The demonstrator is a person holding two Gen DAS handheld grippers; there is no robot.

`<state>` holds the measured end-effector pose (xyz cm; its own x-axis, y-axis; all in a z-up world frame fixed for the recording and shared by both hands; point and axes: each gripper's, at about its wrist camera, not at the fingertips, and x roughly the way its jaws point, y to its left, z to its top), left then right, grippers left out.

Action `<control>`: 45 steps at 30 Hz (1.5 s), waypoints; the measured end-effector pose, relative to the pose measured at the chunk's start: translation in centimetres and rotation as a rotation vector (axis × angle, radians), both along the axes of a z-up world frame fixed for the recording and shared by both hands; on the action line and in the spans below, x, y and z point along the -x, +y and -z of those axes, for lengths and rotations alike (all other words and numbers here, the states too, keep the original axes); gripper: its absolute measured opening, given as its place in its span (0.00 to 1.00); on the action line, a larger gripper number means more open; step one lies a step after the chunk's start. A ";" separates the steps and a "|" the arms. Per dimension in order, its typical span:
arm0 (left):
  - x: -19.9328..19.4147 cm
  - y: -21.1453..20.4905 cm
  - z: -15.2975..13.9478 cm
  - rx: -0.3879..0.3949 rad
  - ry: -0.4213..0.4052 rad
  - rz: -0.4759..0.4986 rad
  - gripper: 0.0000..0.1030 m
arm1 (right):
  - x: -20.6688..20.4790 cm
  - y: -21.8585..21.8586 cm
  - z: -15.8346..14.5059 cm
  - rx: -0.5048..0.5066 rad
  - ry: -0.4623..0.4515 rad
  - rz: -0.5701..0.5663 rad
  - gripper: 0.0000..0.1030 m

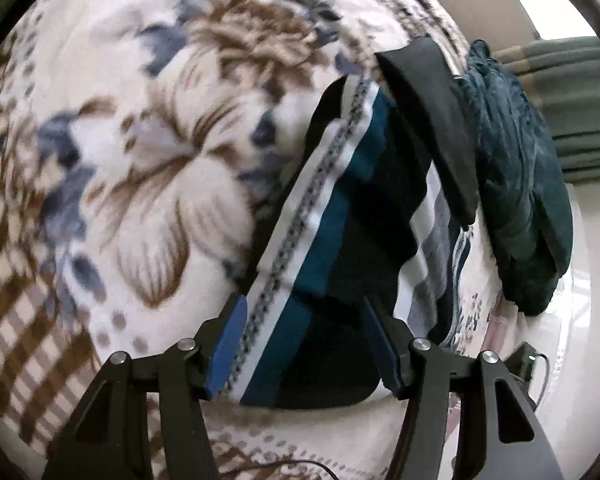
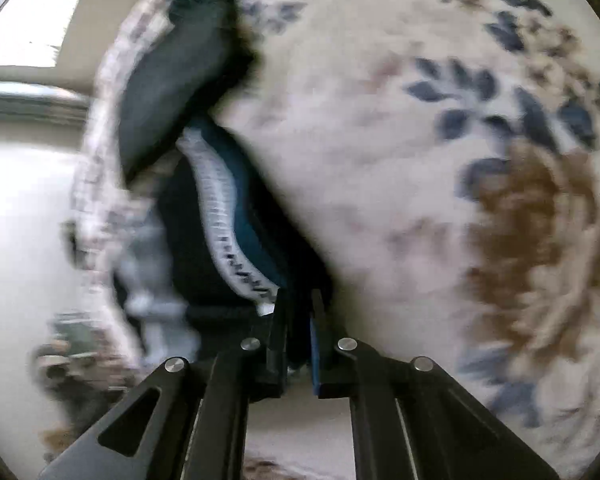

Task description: Fold small clothes

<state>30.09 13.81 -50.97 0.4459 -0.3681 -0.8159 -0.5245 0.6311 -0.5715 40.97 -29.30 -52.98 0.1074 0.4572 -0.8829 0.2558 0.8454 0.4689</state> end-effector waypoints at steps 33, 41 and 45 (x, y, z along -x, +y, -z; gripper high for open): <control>-7.6 5.7 0.3 -0.045 -0.105 0.003 0.54 | -14.8 4.8 0.7 -0.087 -0.048 -0.170 0.40; 0.4 3.4 0.2 -0.007 0.031 -0.073 0.54 | 0.3 0.7 -0.8 -0.156 0.212 0.018 0.40; 2.2 1.8 0.4 0.012 0.068 -0.091 0.54 | 3.3 3.6 2.1 -0.248 0.360 0.120 0.41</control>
<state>27.87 15.56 -51.42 0.4213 -0.3391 -0.8412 -0.6171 0.5725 -0.5399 37.63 -25.68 -55.11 -0.1211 0.6630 -0.7388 0.5291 0.6728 0.5170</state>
